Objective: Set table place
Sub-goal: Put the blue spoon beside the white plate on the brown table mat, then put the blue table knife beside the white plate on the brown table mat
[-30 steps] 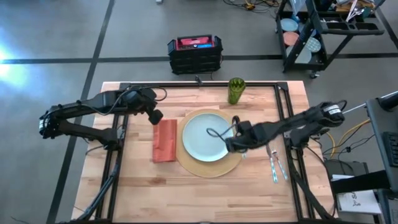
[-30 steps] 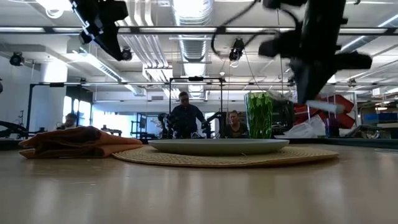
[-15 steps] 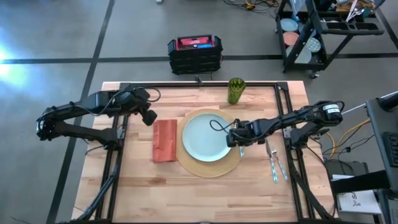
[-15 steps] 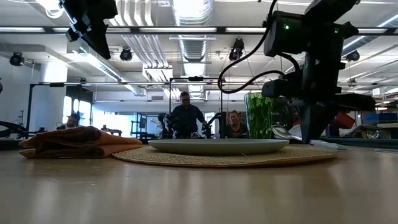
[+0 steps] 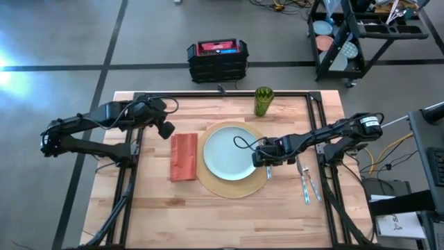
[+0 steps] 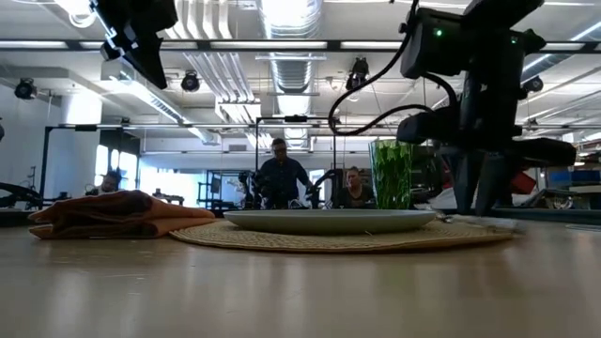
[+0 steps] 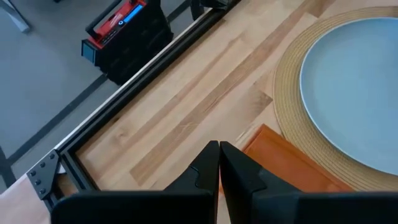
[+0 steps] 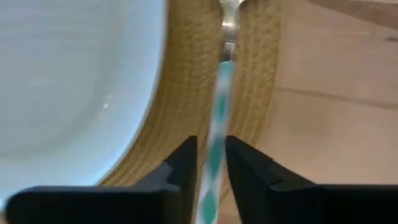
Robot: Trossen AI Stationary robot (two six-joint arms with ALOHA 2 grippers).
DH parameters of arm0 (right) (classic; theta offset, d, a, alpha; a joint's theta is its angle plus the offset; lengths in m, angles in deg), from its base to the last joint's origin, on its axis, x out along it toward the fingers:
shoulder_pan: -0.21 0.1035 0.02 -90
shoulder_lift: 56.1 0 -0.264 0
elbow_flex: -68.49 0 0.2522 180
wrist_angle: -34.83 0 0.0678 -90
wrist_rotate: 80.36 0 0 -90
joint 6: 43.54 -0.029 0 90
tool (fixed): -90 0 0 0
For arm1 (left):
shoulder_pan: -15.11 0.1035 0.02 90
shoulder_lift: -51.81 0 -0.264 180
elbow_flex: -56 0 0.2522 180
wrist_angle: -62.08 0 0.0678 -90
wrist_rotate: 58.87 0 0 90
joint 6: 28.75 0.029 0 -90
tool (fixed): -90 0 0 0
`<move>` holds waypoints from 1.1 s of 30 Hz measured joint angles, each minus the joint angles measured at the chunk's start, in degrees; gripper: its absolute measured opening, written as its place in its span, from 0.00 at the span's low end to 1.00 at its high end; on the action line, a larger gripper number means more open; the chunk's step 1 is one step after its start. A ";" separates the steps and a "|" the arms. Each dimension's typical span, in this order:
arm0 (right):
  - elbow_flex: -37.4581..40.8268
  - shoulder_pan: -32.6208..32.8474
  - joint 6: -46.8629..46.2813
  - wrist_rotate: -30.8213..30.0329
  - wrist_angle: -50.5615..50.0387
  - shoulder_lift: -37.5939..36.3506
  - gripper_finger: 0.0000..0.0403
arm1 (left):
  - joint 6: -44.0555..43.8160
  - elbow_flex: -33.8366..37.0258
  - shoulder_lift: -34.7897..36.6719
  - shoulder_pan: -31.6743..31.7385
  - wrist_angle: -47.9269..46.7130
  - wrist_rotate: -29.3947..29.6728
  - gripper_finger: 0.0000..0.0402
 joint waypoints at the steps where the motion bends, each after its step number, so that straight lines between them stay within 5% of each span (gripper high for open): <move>1: -0.01 0.28 -0.18 -0.06 0.23 -0.21 0.18 | 0.03 0.00 -0.08 0.00 0.04 0.02 0.00; 9: -3.19 2.69 -0.09 -2.12 -2.30 -0.75 0.47 | 1.05 0.00 -0.61 0.15 1.23 0.09 0.00; 15: -14.33 9.67 -4.65 -7.14 -33.39 -1.16 0.55 | 1.13 0.00 -1.06 0.17 1.30 0.07 0.00; 18: -16.08 15.10 -7.64 -4.73 -44.06 -2.09 0.54 | 1.13 0.00 -1.09 0.17 1.31 0.09 0.00; 28: -2.25 36.07 -35.68 2.63 -25.65 -9.97 0.46 | 1.93 0.00 -1.23 0.17 2.46 2.20 0.00; 33: 0.35 38.93 -38.14 5.64 -22.15 -8.47 0.42 | 3.13 0.00 -1.33 0.17 3.53 2.79 0.00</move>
